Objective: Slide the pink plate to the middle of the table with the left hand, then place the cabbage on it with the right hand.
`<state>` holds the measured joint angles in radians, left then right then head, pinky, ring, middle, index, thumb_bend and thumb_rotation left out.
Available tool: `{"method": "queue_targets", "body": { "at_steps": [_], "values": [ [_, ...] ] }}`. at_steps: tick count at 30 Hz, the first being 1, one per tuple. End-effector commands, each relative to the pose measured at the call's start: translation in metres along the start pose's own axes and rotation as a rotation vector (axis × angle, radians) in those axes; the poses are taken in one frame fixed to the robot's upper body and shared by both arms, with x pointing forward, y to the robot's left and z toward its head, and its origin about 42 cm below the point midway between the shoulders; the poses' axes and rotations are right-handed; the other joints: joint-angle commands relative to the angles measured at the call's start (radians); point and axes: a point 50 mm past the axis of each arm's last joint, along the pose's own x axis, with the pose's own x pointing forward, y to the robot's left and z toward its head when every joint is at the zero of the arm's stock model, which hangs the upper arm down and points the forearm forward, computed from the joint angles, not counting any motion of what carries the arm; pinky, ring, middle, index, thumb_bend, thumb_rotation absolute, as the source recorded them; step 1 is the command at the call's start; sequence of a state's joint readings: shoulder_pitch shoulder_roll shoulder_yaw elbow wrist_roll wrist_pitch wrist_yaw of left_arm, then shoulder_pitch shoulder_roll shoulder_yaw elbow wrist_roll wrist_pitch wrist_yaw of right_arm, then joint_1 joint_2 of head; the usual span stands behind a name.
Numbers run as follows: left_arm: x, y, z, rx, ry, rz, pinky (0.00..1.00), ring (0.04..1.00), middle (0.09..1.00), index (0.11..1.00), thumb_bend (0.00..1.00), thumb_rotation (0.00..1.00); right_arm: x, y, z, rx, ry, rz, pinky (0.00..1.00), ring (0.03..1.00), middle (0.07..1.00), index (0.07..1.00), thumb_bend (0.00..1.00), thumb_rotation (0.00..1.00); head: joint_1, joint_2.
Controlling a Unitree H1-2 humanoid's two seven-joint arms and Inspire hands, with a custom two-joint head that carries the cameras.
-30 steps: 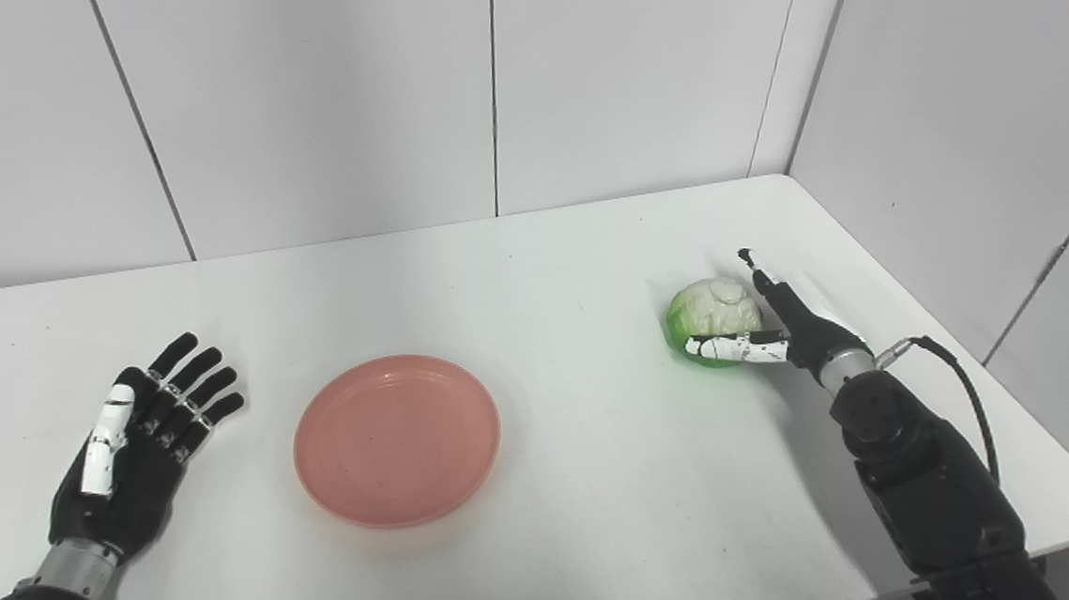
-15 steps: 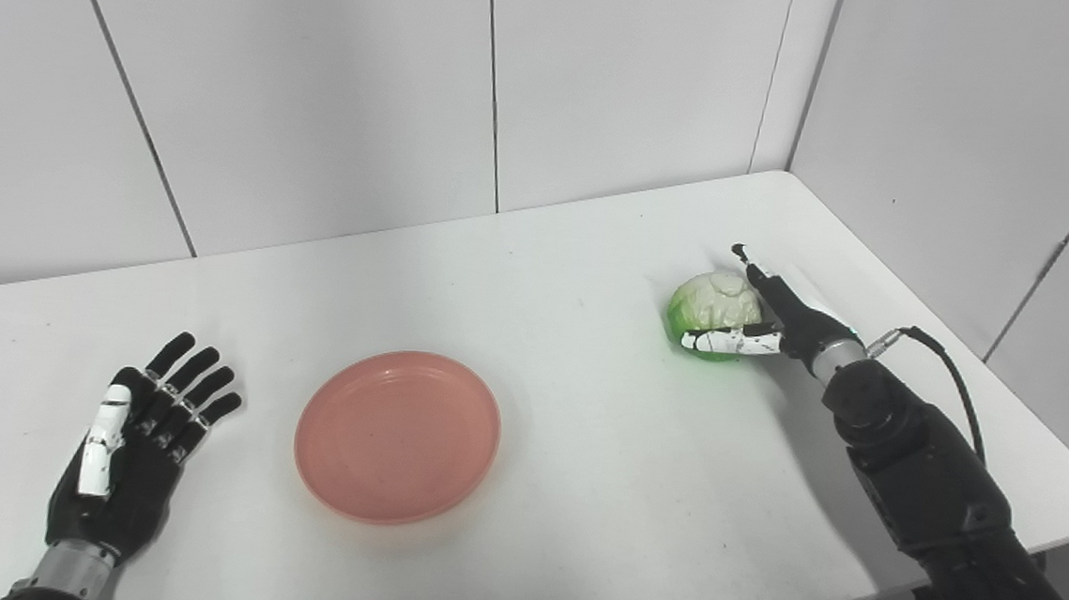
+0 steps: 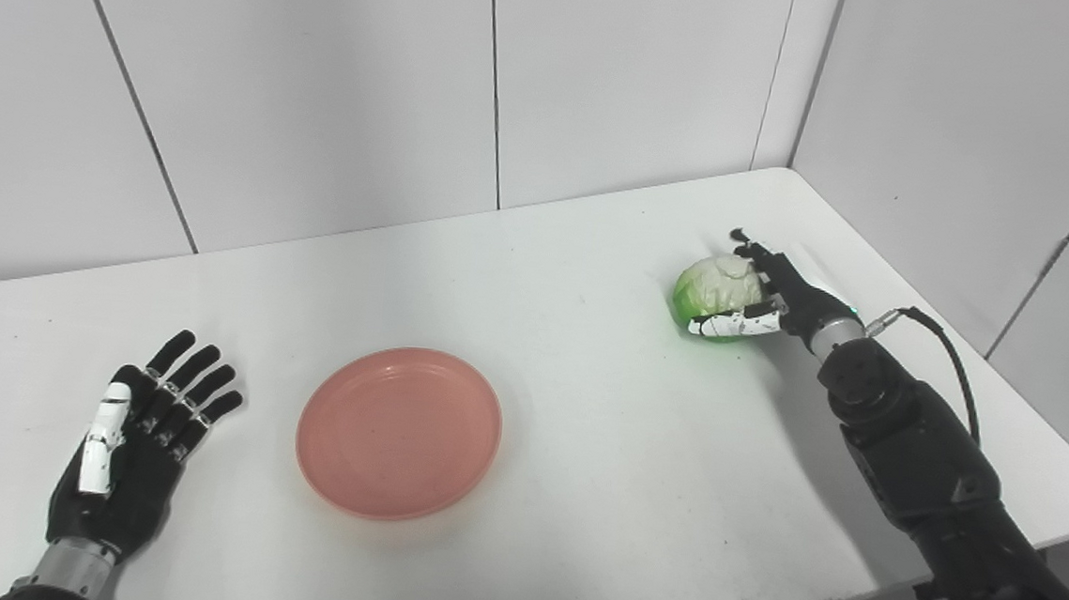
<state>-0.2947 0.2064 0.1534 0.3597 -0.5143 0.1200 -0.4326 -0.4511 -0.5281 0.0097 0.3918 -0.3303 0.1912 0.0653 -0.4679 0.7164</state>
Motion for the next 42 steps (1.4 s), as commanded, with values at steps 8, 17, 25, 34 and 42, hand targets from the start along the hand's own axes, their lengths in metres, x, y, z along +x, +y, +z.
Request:
{"method": "queue_targets", "body": {
  "at_steps": [8,17,25,34,42],
  "values": [
    [-0.021,0.013,-0.034,-0.036,0.162,0.081,0.79,0.841,0.851,0.846,0.46,0.83,0.007,0.007,0.016,0.024,-0.024,0.016,0.42,0.447,0.471,0.508,0.54,0.01,0.005,0.003],
    [-0.021,0.011,-0.033,-0.025,0.156,0.073,0.80,0.846,0.853,0.845,0.46,0.84,0.007,0.011,0.017,0.042,-0.035,-0.003,0.40,0.436,0.464,0.502,0.53,0.00,0.006,0.002],
    [-0.019,0.009,-0.034,-0.028,0.153,0.070,0.79,0.844,0.852,0.843,0.46,0.84,0.002,0.007,0.018,0.056,-0.066,-0.039,0.37,0.425,0.463,0.507,0.53,0.00,0.018,0.003],
    [-0.017,0.001,-0.034,-0.042,0.146,0.054,0.81,0.854,0.863,0.856,0.45,0.85,-0.015,-0.008,0.050,0.112,-0.221,-0.064,0.35,0.418,0.460,0.510,0.53,0.00,0.037,0.002],
    [-0.015,-0.008,-0.037,-0.041,0.140,0.054,0.80,0.850,0.859,0.855,0.45,0.86,-0.029,-0.015,0.105,0.131,-0.379,-0.051,0.36,0.420,0.457,0.513,0.53,0.00,0.064,0.000]
  ]
}}
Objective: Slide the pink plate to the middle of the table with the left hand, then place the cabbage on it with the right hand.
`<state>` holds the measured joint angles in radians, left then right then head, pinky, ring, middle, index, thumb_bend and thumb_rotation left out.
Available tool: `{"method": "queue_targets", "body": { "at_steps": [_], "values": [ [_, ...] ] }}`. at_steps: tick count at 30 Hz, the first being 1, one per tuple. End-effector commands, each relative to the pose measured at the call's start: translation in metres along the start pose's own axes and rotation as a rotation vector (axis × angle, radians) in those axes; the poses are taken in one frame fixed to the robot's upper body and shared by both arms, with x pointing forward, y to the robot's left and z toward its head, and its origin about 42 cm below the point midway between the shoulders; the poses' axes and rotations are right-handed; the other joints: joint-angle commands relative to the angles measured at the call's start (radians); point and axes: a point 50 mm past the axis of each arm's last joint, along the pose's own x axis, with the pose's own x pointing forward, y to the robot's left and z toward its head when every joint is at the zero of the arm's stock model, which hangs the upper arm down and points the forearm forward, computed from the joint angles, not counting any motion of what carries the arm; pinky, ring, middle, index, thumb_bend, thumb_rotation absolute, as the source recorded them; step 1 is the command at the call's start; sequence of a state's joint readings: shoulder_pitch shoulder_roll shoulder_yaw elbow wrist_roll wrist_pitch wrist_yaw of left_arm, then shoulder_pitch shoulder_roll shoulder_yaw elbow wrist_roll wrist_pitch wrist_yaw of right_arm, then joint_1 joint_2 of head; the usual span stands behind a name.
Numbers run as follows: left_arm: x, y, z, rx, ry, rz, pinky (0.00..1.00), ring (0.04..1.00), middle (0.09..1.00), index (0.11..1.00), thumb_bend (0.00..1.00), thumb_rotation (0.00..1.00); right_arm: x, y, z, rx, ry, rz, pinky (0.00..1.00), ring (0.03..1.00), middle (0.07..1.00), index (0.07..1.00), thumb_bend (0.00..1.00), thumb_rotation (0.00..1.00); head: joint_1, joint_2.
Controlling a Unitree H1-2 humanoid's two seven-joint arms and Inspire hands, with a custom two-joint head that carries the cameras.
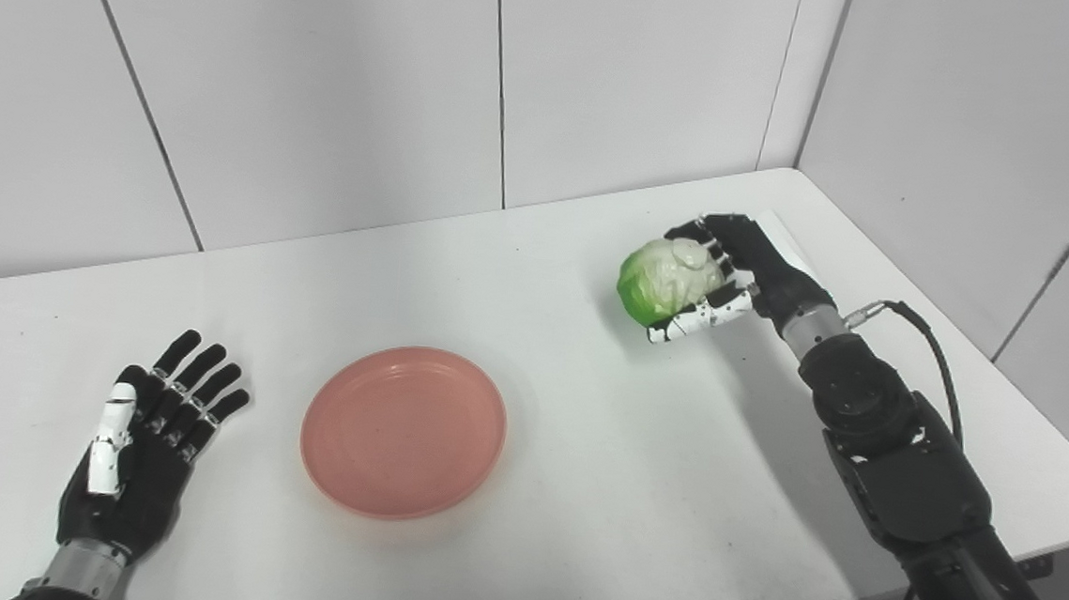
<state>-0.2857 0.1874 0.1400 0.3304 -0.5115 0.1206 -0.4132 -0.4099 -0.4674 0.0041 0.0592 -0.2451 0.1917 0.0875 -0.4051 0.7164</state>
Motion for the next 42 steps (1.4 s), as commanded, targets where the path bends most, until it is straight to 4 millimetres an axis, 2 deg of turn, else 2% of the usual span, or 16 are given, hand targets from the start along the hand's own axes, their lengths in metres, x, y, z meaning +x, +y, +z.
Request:
{"method": "queue_targets", "body": {
  "at_steps": [1,7,10,11,15,17,20,26,28,33,42],
  "values": [
    [-0.016,0.001,-0.034,-0.038,0.145,0.057,0.81,0.852,0.862,0.858,0.45,0.86,0.013,-0.012,0.038,-0.003,-0.112,-0.020,0.36,0.419,0.457,0.512,0.53,0.00,0.005,0.000],
    [-0.013,-0.012,-0.035,-0.053,0.138,0.049,0.82,0.867,0.872,0.865,0.45,0.87,0.020,0.008,0.083,-0.014,-0.212,0.060,0.36,0.419,0.457,0.511,0.53,0.00,0.063,0.001],
    [-0.011,-0.019,-0.037,-0.062,0.138,0.054,0.84,0.883,0.887,0.876,0.44,0.90,0.021,0.021,0.096,-0.014,-0.248,0.106,0.35,0.416,0.458,0.512,0.53,0.00,0.085,0.001],
    [-0.010,-0.023,-0.037,-0.049,0.138,0.053,0.84,0.886,0.890,0.878,0.44,0.91,0.022,0.028,0.101,-0.011,-0.267,0.131,0.35,0.416,0.458,0.512,0.53,0.00,0.121,0.002],
    [-0.008,-0.040,-0.038,-0.014,0.135,0.058,0.86,0.895,0.901,0.886,0.42,0.97,0.025,0.055,0.120,-0.001,-0.314,0.216,0.37,0.419,0.461,0.507,0.53,0.00,0.176,0.003],
    [-0.005,-0.049,-0.038,-0.010,0.138,0.064,0.88,0.905,0.910,0.895,0.40,0.99,0.025,0.067,0.127,0.003,-0.330,0.245,0.34,0.402,0.454,0.515,0.53,0.00,0.200,0.005],
    [-0.002,-0.059,-0.039,-0.007,0.146,0.075,0.90,0.911,0.916,0.899,0.39,1.00,0.026,0.085,0.131,0.004,-0.344,0.287,0.33,0.401,0.450,0.519,0.53,0.00,0.254,0.006],
    [0.003,-0.077,-0.040,0.012,0.154,0.081,0.92,0.918,0.922,0.904,0.38,1.00,0.026,0.122,0.130,-0.008,-0.358,0.358,0.37,0.415,0.463,0.506,0.53,0.00,0.308,0.016],
    [0.004,-0.082,-0.038,0.022,0.155,0.084,0.92,0.915,0.918,0.903,0.37,1.00,0.025,0.131,0.128,-0.002,-0.371,0.381,0.35,0.392,0.455,0.507,0.53,0.00,0.324,0.020],
    [0.007,-0.089,-0.038,0.034,0.157,0.081,0.94,0.928,0.930,0.916,0.36,1.00,0.024,0.150,0.124,0.015,-0.376,0.423,0.37,0.408,0.457,0.508,0.53,0.00,0.348,0.030],
    [0.010,-0.095,-0.035,0.042,0.153,0.084,0.94,0.926,0.926,0.909,0.35,1.00,0.021,0.170,0.120,0.004,-0.376,0.457,0.36,0.394,0.449,0.509,0.53,0.00,0.361,0.056]
  ]
}}
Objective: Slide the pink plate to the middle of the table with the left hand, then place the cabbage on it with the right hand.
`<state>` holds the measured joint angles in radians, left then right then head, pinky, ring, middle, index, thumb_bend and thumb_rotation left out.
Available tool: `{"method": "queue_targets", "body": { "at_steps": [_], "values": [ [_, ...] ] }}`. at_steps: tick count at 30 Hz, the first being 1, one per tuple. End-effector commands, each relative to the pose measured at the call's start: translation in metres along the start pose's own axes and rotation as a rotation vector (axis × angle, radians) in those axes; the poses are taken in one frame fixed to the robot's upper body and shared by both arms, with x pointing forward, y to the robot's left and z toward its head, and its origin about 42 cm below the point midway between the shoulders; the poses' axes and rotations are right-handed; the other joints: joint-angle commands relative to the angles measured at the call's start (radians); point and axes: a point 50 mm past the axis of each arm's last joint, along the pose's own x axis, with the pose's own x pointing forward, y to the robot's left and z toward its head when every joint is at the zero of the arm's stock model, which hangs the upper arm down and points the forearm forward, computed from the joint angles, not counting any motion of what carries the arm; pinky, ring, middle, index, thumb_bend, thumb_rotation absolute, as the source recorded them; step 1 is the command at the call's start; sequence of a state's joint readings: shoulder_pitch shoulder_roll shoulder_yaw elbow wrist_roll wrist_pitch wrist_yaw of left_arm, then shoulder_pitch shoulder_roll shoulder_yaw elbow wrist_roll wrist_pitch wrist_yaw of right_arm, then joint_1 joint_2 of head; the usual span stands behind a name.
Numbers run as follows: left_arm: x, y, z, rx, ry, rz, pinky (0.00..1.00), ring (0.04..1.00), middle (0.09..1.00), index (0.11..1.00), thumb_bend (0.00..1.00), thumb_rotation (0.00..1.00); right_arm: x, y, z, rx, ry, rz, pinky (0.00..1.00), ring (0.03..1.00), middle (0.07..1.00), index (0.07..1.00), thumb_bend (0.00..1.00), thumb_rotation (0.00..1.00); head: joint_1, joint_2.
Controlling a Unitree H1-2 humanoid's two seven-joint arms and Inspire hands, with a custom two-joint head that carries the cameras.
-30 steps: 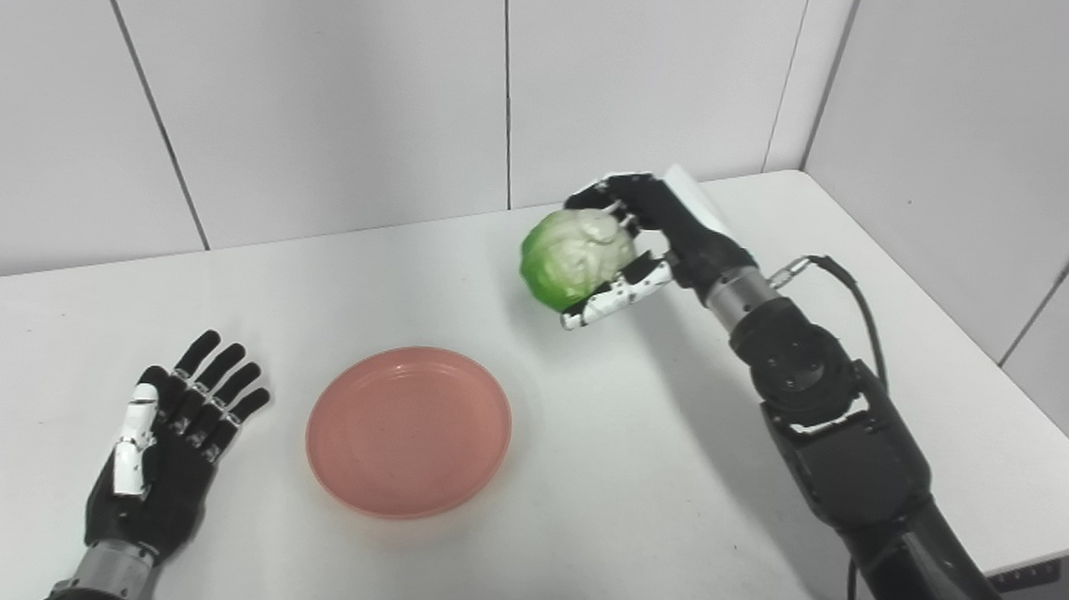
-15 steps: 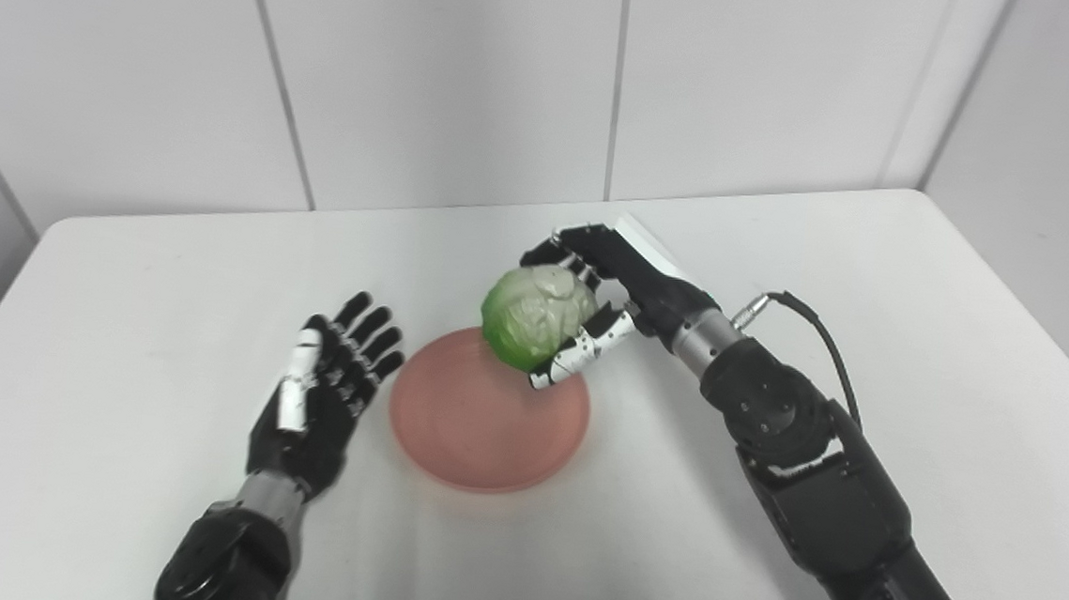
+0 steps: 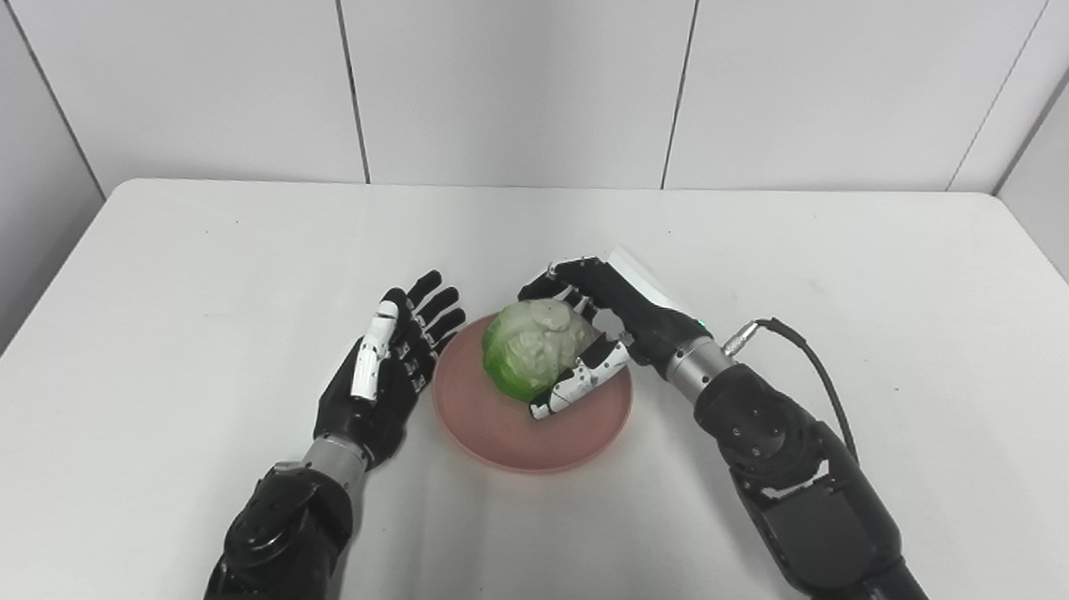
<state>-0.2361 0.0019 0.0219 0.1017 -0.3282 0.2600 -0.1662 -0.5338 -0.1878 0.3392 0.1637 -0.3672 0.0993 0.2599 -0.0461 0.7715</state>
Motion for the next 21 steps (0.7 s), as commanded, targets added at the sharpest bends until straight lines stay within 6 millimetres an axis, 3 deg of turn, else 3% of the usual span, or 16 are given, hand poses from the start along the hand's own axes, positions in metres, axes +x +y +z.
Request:
{"method": "queue_targets", "body": {
  "at_steps": [1,14,21],
  "values": [
    [-0.003,0.000,-0.013,-0.005,0.087,0.027,0.94,0.926,0.926,0.910,0.34,1.00,0.006,-0.009,0.017,-0.036,-0.103,-0.031,0.36,0.395,0.449,0.509,0.53,0.00,0.004,0.005],
    [-0.002,-0.005,-0.011,-0.014,0.087,0.026,0.93,0.927,0.923,0.906,0.35,1.00,0.004,0.018,0.004,-0.212,-0.086,0.042,0.35,0.390,0.439,0.521,0.53,0.00,0.011,0.019],
    [-0.002,-0.007,-0.012,-0.018,0.085,0.031,0.93,0.920,0.918,0.901,0.35,1.00,0.004,0.022,0.002,-0.230,-0.084,0.036,0.37,0.419,0.448,0.521,0.53,0.00,0.013,0.016]
  ]
}}
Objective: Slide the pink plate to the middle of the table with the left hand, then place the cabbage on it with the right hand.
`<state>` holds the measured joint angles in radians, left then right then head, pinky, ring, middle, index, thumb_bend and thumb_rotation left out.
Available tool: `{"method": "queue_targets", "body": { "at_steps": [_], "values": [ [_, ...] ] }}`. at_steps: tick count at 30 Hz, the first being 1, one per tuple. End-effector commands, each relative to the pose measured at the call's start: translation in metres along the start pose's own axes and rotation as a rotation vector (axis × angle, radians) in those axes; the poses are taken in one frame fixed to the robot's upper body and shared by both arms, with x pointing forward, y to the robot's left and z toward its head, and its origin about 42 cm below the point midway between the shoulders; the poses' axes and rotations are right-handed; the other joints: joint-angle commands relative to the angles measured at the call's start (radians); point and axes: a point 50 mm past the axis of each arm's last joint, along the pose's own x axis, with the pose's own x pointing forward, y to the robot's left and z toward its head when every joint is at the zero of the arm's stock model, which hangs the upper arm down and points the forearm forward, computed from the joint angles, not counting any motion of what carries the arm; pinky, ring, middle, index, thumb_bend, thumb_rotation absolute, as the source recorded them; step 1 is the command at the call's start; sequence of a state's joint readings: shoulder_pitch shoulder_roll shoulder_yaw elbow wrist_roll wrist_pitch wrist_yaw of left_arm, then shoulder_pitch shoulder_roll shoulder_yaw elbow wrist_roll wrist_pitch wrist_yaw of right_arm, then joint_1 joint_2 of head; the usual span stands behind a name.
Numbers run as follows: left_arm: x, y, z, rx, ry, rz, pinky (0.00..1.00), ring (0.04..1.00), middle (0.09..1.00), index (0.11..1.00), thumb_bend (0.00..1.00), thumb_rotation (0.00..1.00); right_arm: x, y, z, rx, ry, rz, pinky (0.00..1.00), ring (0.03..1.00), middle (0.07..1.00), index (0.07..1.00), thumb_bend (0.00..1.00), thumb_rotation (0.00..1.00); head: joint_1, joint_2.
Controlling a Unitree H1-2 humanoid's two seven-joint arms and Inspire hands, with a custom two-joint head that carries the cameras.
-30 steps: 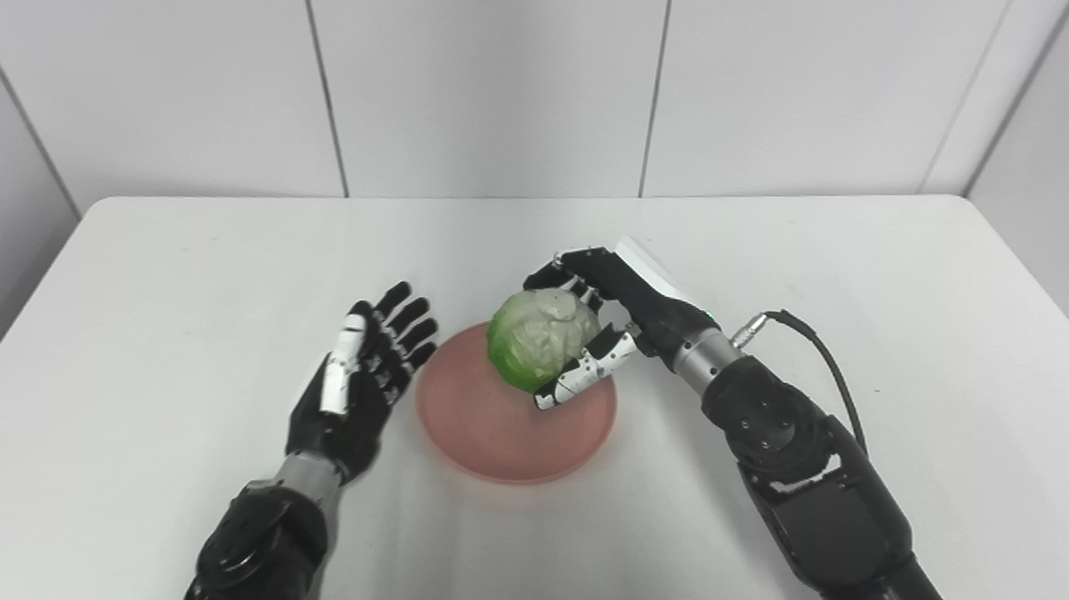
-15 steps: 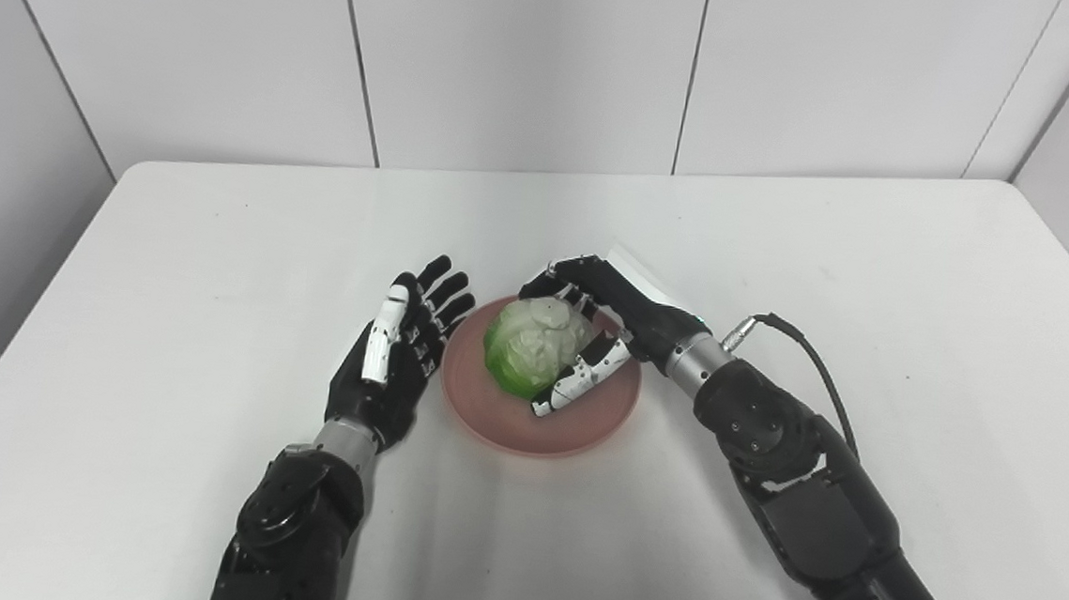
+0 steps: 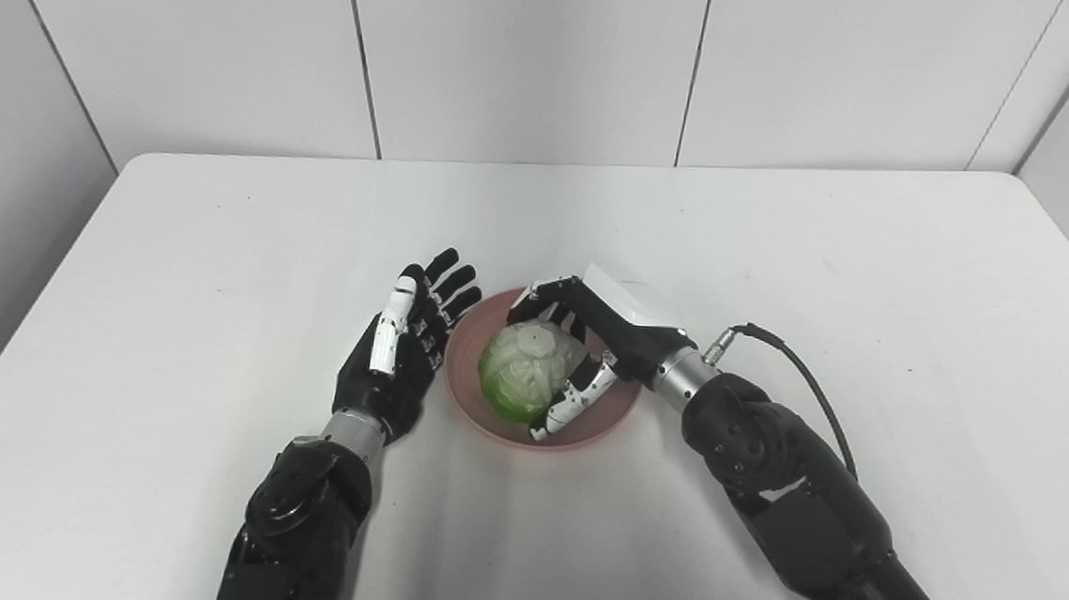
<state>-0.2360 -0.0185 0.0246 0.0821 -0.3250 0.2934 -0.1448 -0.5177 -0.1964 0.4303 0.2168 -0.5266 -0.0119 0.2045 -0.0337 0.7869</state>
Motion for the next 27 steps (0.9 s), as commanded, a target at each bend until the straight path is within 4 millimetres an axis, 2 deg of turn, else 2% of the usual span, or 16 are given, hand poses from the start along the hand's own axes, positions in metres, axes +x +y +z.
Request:
{"method": "queue_targets", "body": {
  "at_steps": [1,5,6,8,9,10,11,12,14,15,17,19,21,27],
  "values": [
    [-0.002,0.001,-0.012,0.000,0.073,0.021,0.92,0.919,0.917,0.900,0.35,1.00,0.005,-0.008,0.007,-0.033,-0.040,-0.014,0.38,0.430,0.452,0.520,0.53,0.00,0.001,0.000],
    [-0.002,0.000,-0.012,0.007,0.068,0.019,0.93,0.921,0.919,0.904,0.35,1.00,0.003,-0.009,0.007,-0.039,-0.038,-0.015,0.44,0.487,0.463,0.526,0.53,0.00,0.002,0.000],
    [-0.002,0.000,-0.012,0.007,0.067,0.018,0.93,0.922,0.920,0.904,0.35,1.00,0.002,-0.010,0.008,-0.047,-0.048,-0.009,0.48,0.536,0.542,0.586,0.67,0.05,0.002,0.000],
    [-0.002,0.000,-0.012,0.009,0.068,0.017,0.93,0.923,0.920,0.904,0.35,1.00,0.001,-0.013,0.008,-0.065,-0.066,0.000,0.50,0.563,0.590,0.624,0.77,0.09,0.002,0.000],
    [-0.002,0.000,-0.012,0.010,0.068,0.017,0.93,0.925,0.922,0.905,0.35,1.00,0.000,-0.013,0.009,-0.074,-0.072,0.003,0.55,0.617,0.653,0.675,0.83,0.19,0.002,0.000],
    [-0.002,0.000,-0.012,0.011,0.069,0.016,0.93,0.925,0.922,0.906,0.35,1.00,-0.001,-0.015,0.009,-0.083,-0.071,0.009,0.57,0.636,0.674,0.692,0.85,0.23,0.003,0.001],
    [-0.002,0.000,-0.011,0.012,0.070,0.014,0.93,0.927,0.924,0.908,0.35,1.00,-0.002,-0.016,0.010,-0.093,-0.071,0.013,0.64,0.717,0.753,0.760,0.88,0.35,0.002,0.001],
    [-0.002,0.000,-0.011,0.013,0.070,0.012,0.93,0.928,0.925,0.910,0.35,1.00,-0.003,-0.017,0.010,-0.098,-0.071,0.015,0.67,0.750,0.788,0.794,0.90,0.41,0.002,0.001],
    [-0.002,0.000,-0.011,0.007,0.070,0.014,0.93,0.927,0.923,0.906,0.35,1.00,-0.007,-0.021,0.013,-0.126,-0.077,0.018,0.75,0.849,0.888,0.907,0.96,0.61,0.002,0.000],
    [-0.002,0.000,-0.011,0.003,0.071,0.016,0.93,0.927,0.923,0.905,0.35,1.00,-0.009,-0.024,0.015,-0.131,-0.083,0.019,0.76,0.857,0.896,0.917,0.96,0.63,0.005,-0.001],
    [-0.002,0.000,-0.012,0.000,0.071,0.016,0.93,0.928,0.923,0.905,0.35,1.00,-0.012,-0.028,0.017,-0.125,-0.085,0.029,0.86,0.937,0.971,0.980,0.99,0.77,0.006,-0.001],
    [-0.002,0.000,-0.012,0.000,0.071,0.014,0.93,0.931,0.924,0.908,0.35,1.00,-0.015,-0.033,0.019,-0.111,-0.086,0.035,0.96,0.986,0.994,0.996,1.00,0.86,0.005,-0.002],
    [-0.002,0.000,-0.012,0.003,0.067,0.013,0.93,0.932,0.922,0.906,0.34,1.00,-0.017,-0.036,0.021,-0.099,-0.092,0.031,0.99,0.998,1.000,1.000,1.00,0.92,0.005,-0.004],
    [-0.003,0.001,-0.013,0.009,0.059,0.013,0.94,0.940,0.929,0.902,0.35,1.00,-0.024,-0.044,0.025,-0.070,-0.110,-0.022,1.00,1.000,1.000,1.000,1.00,0.97,0.007,-0.010]
  ]
}}
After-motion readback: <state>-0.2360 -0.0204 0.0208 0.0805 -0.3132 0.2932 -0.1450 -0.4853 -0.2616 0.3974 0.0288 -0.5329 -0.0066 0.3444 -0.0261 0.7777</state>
